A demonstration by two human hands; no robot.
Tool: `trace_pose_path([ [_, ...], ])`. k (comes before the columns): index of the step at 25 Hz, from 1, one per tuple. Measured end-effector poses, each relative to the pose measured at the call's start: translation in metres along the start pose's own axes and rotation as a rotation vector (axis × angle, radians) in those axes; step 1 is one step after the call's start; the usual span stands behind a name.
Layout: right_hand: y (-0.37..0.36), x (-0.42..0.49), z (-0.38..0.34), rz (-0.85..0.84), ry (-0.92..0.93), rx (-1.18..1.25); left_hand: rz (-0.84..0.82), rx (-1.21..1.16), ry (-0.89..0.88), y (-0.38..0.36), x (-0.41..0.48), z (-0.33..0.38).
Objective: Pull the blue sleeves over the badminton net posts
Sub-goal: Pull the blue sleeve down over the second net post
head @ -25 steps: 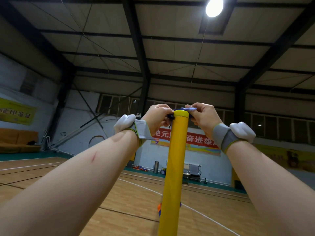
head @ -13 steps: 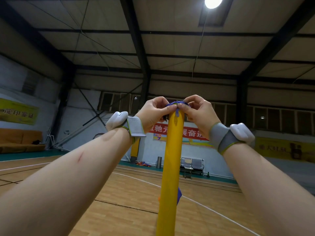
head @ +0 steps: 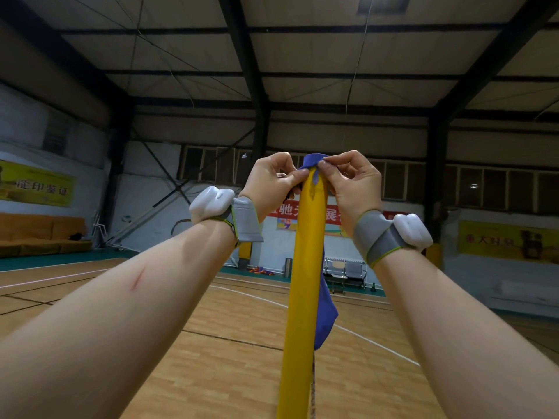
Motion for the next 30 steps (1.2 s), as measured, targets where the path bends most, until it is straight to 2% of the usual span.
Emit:
trace_pose_path([
  [7,0.002,-0.016,0.013,-0.079,-0.062,-0.022,0.046,-0.034,0.06,-0.002,-0.013,-0.013],
  [16,0.001,-0.033,0.037,-0.15,-0.09,-0.072,-0.094,-0.057,0.168,-0.005,-0.03,-0.039],
  [21,0.003,-0.01,0.055,-0.029,-0.291,-0.178,-0.187,-0.02,0.24,-0.006,-0.014,-0.035],
  [25,-0.008,-0.005,0.054,-0.096,-0.221,-0.27,-0.156,0.167,0.059,-0.013,0.0,-0.033],
  [30,-0.011,-0.008,0.045,-0.132,-0.083,-0.374,-0.115,0.097,-0.069,-0.008,0.003,-0.04],
])
Point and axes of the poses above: each hand's wrist, its own x-axis towards the middle knuckle, its own y-axis out of the back of the hand, z = x × y, the point moved 6 cm from there along x, towards the middle knuckle, and after that the axes turned 1 degree about z, right-handed, at the moved point
